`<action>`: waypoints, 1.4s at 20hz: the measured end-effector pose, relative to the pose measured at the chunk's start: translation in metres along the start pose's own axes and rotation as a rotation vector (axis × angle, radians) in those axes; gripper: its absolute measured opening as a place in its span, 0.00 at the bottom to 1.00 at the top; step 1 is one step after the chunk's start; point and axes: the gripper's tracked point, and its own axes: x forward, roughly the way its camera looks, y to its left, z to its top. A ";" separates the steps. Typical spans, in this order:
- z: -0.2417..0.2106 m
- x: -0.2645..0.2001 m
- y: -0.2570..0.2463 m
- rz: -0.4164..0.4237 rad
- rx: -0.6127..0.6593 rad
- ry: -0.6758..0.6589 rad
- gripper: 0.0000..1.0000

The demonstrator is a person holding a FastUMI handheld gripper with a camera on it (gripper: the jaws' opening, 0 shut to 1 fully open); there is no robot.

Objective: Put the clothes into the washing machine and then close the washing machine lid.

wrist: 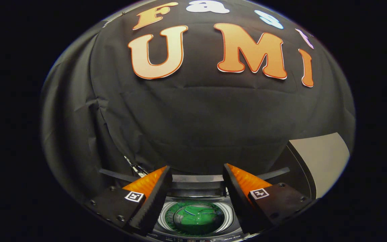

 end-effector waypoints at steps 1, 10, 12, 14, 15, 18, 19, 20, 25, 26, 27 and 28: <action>-0.003 -0.004 0.000 0.002 -0.001 -0.005 0.98; -0.017 -0.018 0.001 0.008 -0.006 -0.024 0.99; -0.020 -0.022 0.000 0.009 0.000 -0.032 0.99; -0.026 -0.024 -0.001 0.005 0.006 -0.039 0.99; -0.028 -0.024 0.000 0.004 -0.002 -0.045 0.99; -0.033 -0.030 0.000 0.003 0.000 -0.056 0.99; -0.038 -0.032 0.000 0.005 0.002 -0.052 0.99; -0.043 -0.034 0.000 0.005 0.003 -0.048 0.99; -0.102 -0.019 -0.001 0.005 0.048 0.053 0.99; -0.121 -0.013 -0.004 0.003 0.049 0.082 0.99; -0.140 -0.011 -0.005 0.006 0.043 0.111 0.99; -0.156 -0.009 -0.005 0.007 0.033 0.139 0.99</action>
